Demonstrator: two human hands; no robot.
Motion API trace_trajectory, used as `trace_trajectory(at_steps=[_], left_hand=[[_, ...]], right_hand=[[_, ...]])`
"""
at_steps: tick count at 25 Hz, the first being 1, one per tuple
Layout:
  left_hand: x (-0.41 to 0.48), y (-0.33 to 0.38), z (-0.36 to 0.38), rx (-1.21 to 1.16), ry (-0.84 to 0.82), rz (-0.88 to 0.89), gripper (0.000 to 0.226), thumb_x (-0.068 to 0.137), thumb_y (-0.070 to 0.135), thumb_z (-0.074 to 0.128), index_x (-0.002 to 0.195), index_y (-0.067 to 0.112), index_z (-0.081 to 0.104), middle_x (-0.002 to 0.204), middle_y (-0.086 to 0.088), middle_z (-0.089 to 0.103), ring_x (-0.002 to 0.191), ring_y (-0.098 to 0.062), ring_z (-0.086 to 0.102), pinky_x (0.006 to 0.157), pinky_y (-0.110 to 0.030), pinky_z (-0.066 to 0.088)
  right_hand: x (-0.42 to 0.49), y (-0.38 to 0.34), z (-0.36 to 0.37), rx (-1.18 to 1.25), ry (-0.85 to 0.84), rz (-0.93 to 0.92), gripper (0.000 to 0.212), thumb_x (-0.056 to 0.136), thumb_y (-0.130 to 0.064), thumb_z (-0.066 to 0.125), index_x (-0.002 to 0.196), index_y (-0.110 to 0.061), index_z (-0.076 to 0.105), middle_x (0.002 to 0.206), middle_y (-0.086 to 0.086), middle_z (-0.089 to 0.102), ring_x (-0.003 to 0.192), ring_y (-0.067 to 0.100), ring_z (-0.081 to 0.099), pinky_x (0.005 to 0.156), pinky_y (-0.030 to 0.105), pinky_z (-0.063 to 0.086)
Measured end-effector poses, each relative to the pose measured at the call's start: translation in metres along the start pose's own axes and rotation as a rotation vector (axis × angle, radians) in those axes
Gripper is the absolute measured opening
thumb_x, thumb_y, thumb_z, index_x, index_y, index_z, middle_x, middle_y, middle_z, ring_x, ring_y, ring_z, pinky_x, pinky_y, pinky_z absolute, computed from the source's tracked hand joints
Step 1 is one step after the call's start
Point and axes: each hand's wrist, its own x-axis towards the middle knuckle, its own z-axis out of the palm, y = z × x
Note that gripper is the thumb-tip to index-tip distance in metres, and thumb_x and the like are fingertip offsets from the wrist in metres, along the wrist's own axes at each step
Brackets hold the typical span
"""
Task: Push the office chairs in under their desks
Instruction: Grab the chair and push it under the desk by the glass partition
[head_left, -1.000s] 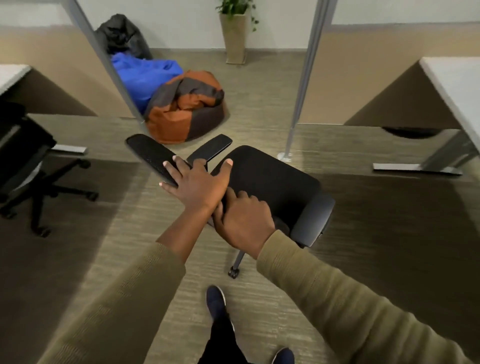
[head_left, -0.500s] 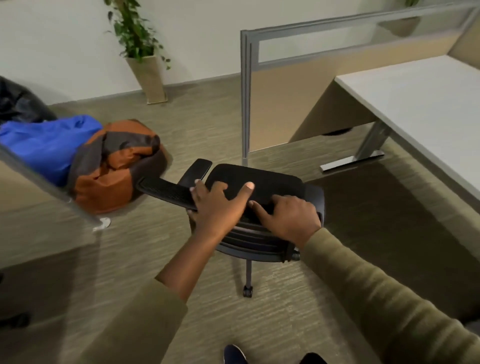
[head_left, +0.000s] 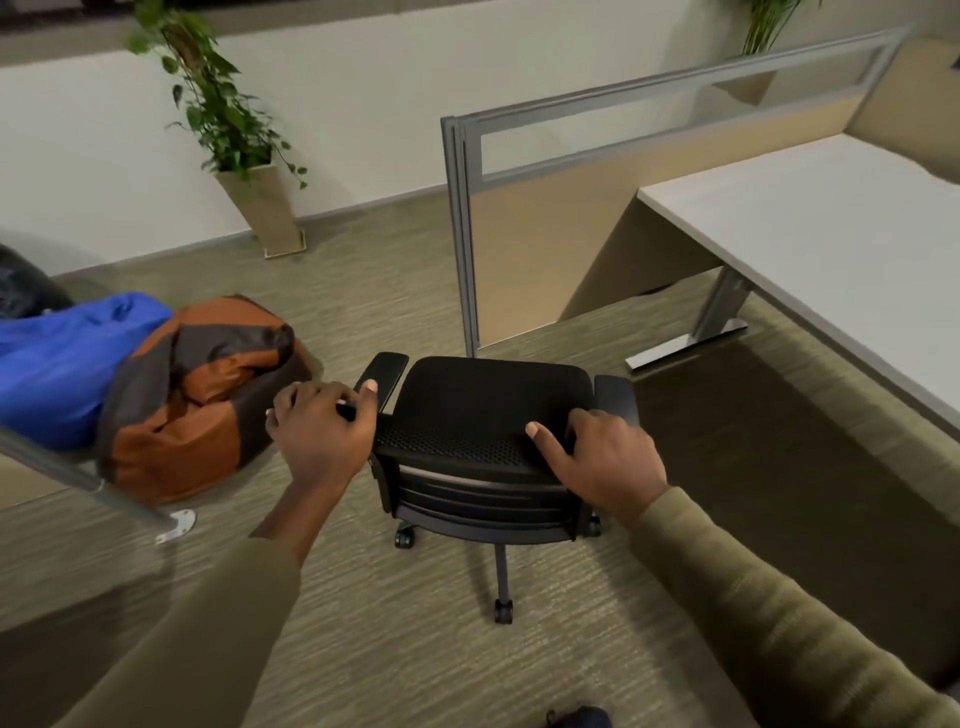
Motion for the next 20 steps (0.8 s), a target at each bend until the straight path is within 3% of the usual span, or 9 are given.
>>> trace_trajectory(at_steps=[4, 10, 16, 20], left_hand=[[0.014, 0.000, 0.010, -0.064, 0.109, 0.134, 0.047, 0.088, 0.049, 0.047, 0.077, 0.010, 0.072, 0.086, -0.010, 0.073, 0.100, -0.041, 0.064, 0.084, -0.050, 0.048], [0.046, -0.011, 0.020, -0.109, 0.110, 0.255, 0.038, 0.086, 0.041, 0.048, 0.079, 0.012, 0.072, 0.083, -0.006, 0.073, 0.093, -0.037, 0.065, 0.084, -0.050, 0.043], [0.098, -0.030, 0.025, -0.165, -0.013, 0.382, 0.040, 0.087, 0.041, 0.045, 0.078, 0.012, 0.072, 0.081, -0.003, 0.072, 0.090, -0.034, 0.064, 0.084, -0.051, 0.045], [0.122, -0.025, 0.039, -0.153, -0.081, 0.418, 0.044, 0.087, 0.043, 0.042, 0.081, 0.013, 0.074, 0.084, -0.003, 0.073, 0.095, -0.031, 0.063, 0.090, -0.044, 0.034]], right_hand=[[0.001, 0.001, 0.003, 0.020, 0.060, 0.003, 0.062, 0.092, -0.076, 0.033, 0.070, -0.021, 0.049, 0.066, -0.003, 0.052, 0.054, 0.014, 0.050, 0.049, 0.034, 0.048], [-0.005, -0.019, 0.009, 0.043, 0.093, 0.067, 0.058, 0.092, -0.075, 0.032, 0.068, -0.024, 0.046, 0.062, -0.007, 0.047, 0.050, 0.007, 0.042, 0.046, 0.024, 0.030], [-0.012, -0.067, 0.025, 0.031, 0.109, 0.222, 0.058, 0.090, -0.079, 0.024, 0.072, -0.028, 0.045, 0.066, -0.010, 0.047, 0.056, 0.007, 0.045, 0.050, 0.023, 0.040], [-0.010, -0.078, 0.027, 0.026, 0.117, 0.284, 0.058, 0.089, -0.080, 0.022, 0.075, -0.029, 0.047, 0.070, -0.010, 0.048, 0.059, 0.007, 0.047, 0.054, 0.025, 0.045]])
